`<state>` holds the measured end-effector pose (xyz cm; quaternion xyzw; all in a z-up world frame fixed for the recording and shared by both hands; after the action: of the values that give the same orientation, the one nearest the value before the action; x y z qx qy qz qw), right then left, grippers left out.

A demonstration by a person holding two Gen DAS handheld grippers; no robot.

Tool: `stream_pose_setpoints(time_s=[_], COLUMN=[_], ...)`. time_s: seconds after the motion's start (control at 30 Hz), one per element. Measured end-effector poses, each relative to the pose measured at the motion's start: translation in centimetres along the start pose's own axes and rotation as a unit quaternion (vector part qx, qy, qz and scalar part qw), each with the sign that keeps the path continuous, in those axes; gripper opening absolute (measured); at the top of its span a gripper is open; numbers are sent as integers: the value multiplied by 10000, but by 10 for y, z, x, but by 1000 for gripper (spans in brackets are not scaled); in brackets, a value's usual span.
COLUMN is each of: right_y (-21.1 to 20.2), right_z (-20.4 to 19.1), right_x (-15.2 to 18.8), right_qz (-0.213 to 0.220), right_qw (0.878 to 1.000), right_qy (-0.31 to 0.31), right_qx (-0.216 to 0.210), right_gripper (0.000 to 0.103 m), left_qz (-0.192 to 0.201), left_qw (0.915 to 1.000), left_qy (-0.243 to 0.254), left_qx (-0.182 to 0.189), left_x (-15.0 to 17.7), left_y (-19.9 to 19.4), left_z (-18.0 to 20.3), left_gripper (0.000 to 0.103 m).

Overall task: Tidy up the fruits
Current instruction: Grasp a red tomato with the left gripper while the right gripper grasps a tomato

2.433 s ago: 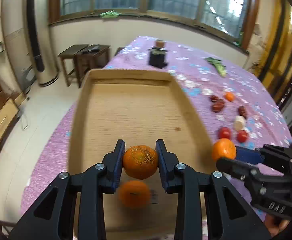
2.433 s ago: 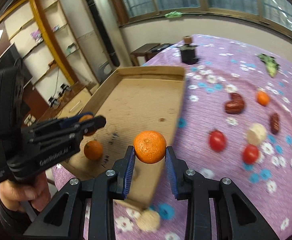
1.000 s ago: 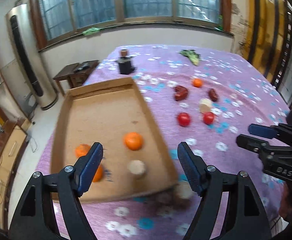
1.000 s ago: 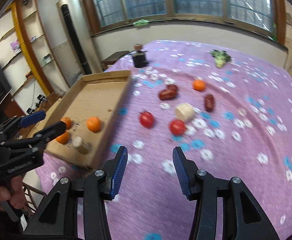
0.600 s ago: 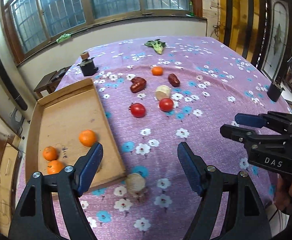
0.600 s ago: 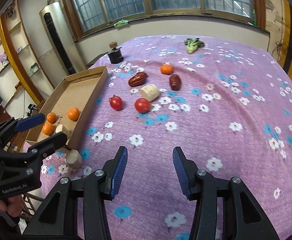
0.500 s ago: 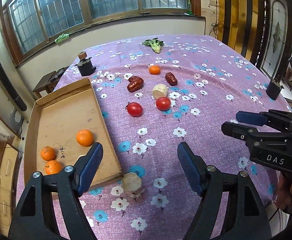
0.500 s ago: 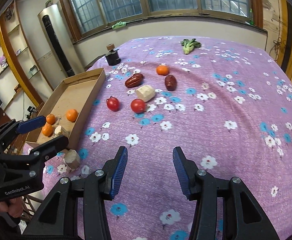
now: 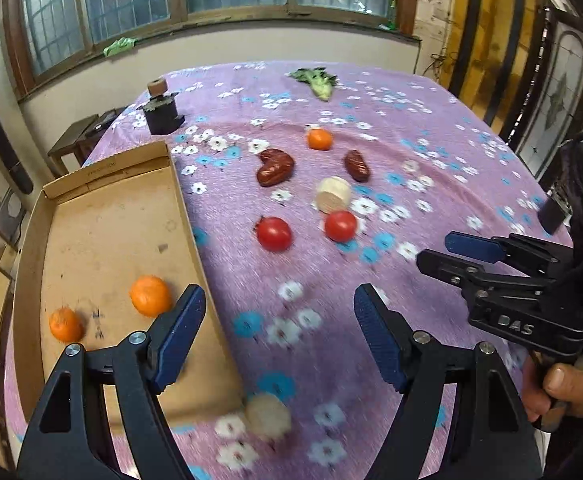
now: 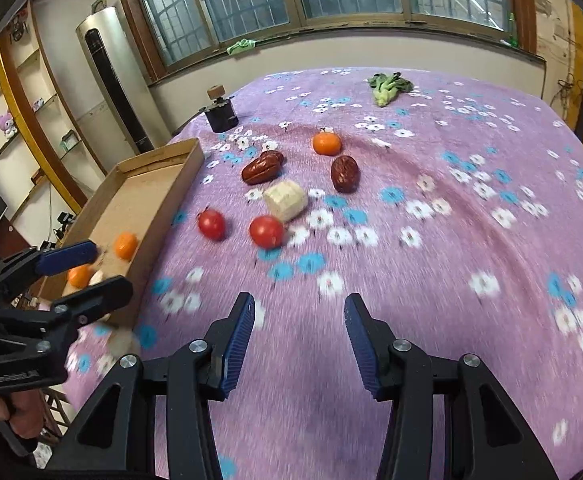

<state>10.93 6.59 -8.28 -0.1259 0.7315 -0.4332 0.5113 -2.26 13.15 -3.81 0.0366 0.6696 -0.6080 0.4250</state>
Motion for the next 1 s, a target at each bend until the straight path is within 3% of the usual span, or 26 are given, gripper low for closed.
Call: stream_pose_setpoints(time_s=[0.27,0.37,0.47,0.53,0.67,0.8,0.87,1.0], right_y=[67,78,72,61,39,23,17,9], right_z=[-16,-18,-18,-11,9,23,25,25], right_x=[-28,-35,-36,-33,-22,-14,-12,-9], right_qz=[-413,-345,-315,-236,-123,-47,-9,58], right_qw=[9983,9983,9976,9987,9997,9996,9995,9993], right_qy=[-363,-378,-319,-390,-93,197,261,300], right_qx=[-169,-294,-537,-244,-204,-183,-192,-219], right_gripper=[48,46,29,29,29,29,29,29], left_qz=[-163,-249,-400,-469,-704,-925,-923,-821], left_qw=[9996,9995,9989,9986,9967,9949,9949,9958], left_qy=[145,105,165,187,322,357,391,400], left_qx=[-151,-135,-197,-174,-243,-186,-114,-70], left_x=[-23,-27,-31,-33,-32,-30,-29,-25], left_y=[36,46,61,71,96,110,110,102], left_z=[-1,-5,-6,-5,1,7,10,12], left_gripper=[77,76,76,76,75,41,31,30])
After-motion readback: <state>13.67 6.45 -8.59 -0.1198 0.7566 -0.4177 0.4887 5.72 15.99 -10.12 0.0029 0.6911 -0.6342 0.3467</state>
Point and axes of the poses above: each gripper's, at about its wrist camera, not at the fingertips, and y roughly the way its jaws point, z to its right, x to its underside, the point moved 6 cm from there along y, roughly the way its jaws point, and after that the axes turned 8 degrees about -y, right-handed, at the moved point
